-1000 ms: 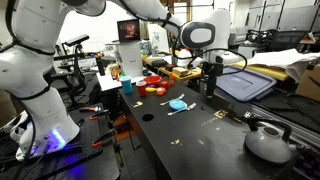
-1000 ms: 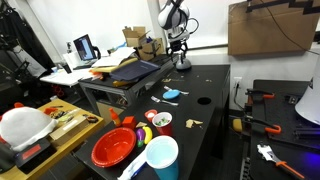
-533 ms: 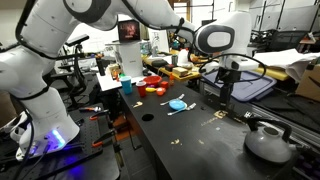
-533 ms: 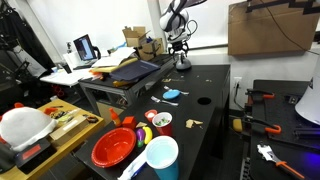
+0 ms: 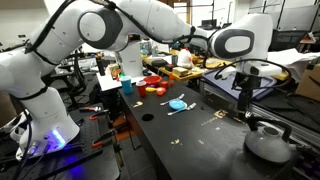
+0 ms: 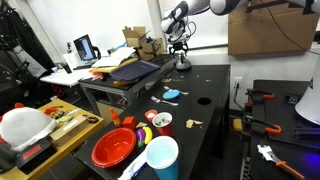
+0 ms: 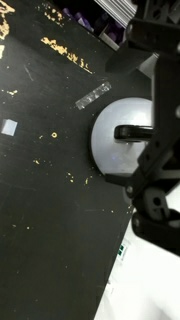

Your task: Move the kettle to the left side of the table

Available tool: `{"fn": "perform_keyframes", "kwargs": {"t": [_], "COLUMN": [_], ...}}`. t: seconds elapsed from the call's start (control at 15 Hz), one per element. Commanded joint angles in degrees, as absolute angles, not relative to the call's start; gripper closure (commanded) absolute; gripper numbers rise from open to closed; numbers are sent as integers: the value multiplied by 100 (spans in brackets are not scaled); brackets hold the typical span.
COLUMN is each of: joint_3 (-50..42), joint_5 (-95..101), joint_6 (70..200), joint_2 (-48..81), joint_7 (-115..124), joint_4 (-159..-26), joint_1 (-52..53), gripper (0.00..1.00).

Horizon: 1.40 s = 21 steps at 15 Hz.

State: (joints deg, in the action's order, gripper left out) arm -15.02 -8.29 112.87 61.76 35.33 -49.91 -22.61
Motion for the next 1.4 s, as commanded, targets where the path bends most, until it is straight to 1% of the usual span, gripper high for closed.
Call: {"fn": "perform_keyframes", "kwargs": {"t": [0.0,0.07,0.13,0.2,0.27,0.33,0.47,0.67,0.87,0.93,1.0,1.33], "joint_3": [-1530,-1524,-1517,-1419,-1399,-1378,-1341,-1280,-1237,-1205,-1161,-951], "joint_5": [-850,-851,-852,-756,-744,-737,-729,-718,-696,-696,-693,-657], "joint_6": [10859,10836,10824,10893,10875,10857,10812,10733,10560,10444,10298,9244], "joint_2": [6925,7033,7118,7096,7171,7230,7319,7434,7523,7517,7499,7364], "joint_7": [3824,3866,3878,3894,3891,3890,3881,3865,3857,3828,3780,3508], "joint_4": [-3714,-3549,-3409,-3456,-3320,-3215,-3038,-2768,-2514,-2461,-2411,-2144], "joint_1": [-2493,-2537,-2581,-2624,-2662,-2695,-2753,-2832,-2888,-2902,-2912,-2946], "gripper": [0,0,17,26,32,42,56,80,99,99,95,95]}}
